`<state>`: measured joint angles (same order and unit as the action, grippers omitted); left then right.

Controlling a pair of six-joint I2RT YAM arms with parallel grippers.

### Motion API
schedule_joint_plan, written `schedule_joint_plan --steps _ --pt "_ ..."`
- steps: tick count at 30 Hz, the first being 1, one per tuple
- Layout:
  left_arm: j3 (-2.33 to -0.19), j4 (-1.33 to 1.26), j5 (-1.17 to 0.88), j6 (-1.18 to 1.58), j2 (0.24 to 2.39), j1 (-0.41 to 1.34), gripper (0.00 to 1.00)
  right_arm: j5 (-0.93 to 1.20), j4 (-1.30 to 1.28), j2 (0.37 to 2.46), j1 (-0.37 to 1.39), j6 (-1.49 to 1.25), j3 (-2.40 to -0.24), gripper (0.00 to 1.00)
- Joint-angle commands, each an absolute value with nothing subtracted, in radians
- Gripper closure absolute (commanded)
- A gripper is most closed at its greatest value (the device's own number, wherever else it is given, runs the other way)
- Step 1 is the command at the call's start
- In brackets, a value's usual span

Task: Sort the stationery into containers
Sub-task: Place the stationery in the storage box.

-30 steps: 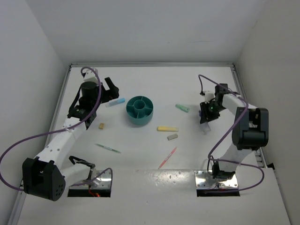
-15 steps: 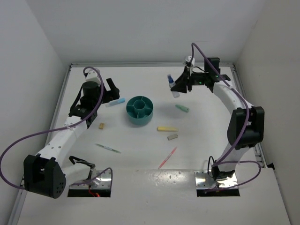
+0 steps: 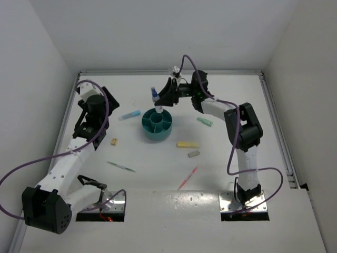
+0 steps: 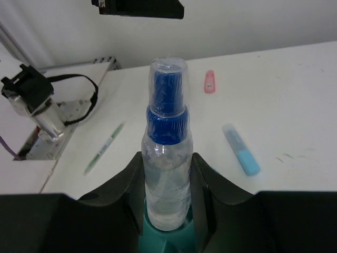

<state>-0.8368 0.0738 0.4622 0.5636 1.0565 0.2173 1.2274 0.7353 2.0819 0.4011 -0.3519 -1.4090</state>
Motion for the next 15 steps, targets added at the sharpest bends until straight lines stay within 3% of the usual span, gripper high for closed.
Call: schedule_joint_plan --steps 1,15 --pt "-0.831 0.040 0.679 0.643 1.020 0.222 0.24 1.220 1.153 2.137 0.425 -0.624 -1.495 1.00" --pt "-0.841 0.069 0.669 0.643 1.031 0.222 0.24 1.247 1.190 2.220 0.456 -0.618 -1.422 1.00"
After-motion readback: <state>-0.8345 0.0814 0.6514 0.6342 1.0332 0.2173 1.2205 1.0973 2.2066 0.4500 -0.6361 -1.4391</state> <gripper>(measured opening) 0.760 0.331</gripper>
